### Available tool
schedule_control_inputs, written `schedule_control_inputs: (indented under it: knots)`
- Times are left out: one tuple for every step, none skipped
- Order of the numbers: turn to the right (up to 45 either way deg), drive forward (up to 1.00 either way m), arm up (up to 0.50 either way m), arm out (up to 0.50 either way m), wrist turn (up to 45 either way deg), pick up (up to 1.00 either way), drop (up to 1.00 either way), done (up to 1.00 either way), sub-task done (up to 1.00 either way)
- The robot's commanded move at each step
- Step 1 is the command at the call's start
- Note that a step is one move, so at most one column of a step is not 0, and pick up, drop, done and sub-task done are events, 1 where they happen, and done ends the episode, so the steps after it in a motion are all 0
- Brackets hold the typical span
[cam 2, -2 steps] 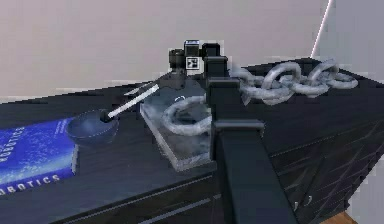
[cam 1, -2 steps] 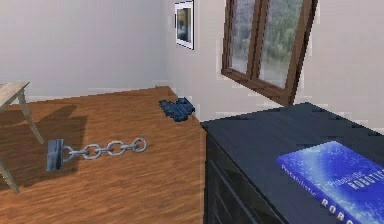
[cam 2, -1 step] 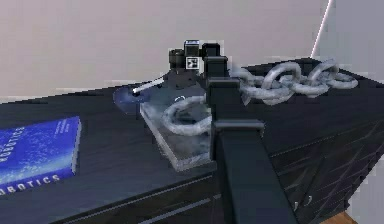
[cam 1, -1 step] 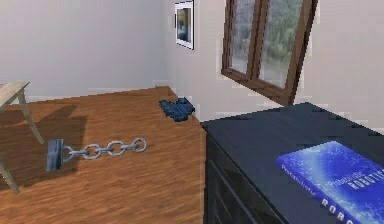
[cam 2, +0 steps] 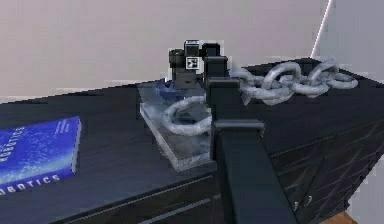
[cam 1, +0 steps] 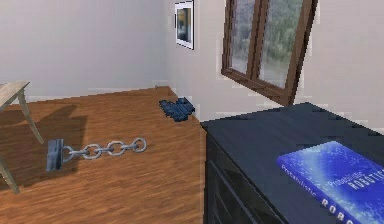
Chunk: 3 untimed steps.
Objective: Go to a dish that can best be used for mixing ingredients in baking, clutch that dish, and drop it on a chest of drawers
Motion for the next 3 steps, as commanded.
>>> schedule_control_inputs:
  knots:
    - [0.0,0.0,-0.12,0.0,0.0,0.0,0.0,0.0,0.0]
    - [0.0,0.0,0.0,0.0,0.0,0.0,1.0,0.0,0.0]
    - [0.0,0.0,0.0,-0.1,0.0,0.0,0.0,0.0,0.0]
